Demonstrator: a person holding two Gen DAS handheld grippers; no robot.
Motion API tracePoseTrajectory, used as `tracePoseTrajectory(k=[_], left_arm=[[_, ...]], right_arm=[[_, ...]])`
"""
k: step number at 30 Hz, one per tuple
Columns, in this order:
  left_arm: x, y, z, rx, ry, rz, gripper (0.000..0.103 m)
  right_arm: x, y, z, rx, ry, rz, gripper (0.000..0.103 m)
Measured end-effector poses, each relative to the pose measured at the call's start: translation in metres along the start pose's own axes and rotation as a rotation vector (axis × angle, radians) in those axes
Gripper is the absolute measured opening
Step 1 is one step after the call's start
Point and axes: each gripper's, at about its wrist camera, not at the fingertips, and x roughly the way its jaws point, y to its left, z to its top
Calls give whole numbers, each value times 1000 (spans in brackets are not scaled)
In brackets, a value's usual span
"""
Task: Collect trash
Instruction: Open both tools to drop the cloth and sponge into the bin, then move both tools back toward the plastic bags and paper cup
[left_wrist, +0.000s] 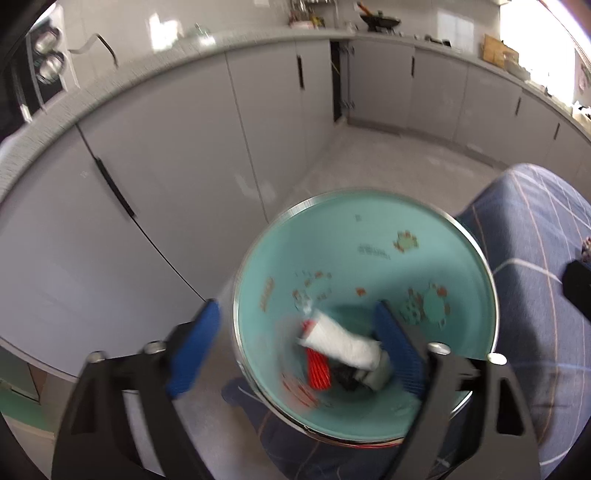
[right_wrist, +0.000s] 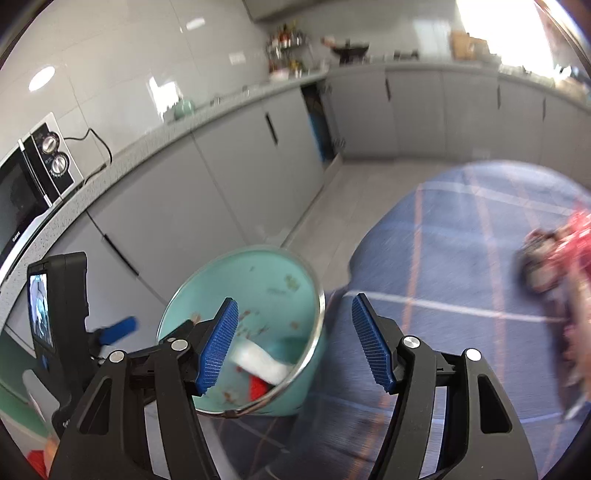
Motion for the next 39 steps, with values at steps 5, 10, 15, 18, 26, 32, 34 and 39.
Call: tracePoseTrajectory(k=[5,10,15,18,26,32,34,39], left_arm=[[-35,-15,4,49,-89,21,97],[-66,-40,0,80,-127,-18,98],[-83,-65,-2,110,-133,-59,98],[-91,-82,-5,124,-127,-98,98],[-110,-132,-20,194,-131,-164,98],[-124,-160,-29,256,-140,-190,98],[-127,-169,-32,271,-139,-201,98],[-133,-194,-42,295,-92,-285,97]], right_arm=[[-37,-9,2,-14,-85,-44,68],[-67,-31,0,14,-121,-64,68],[-96,-59,-13,47,-144,-115,68],[-110,-78,-21,71,-150,-152,68],[-141,-120,-39,131,-159,-234,68],[-161,-143,-48,167,-174,-282,68],[-166,-150,-50,177,-174,-298,68],[-184,-168,-62,196,-180,-336,68]])
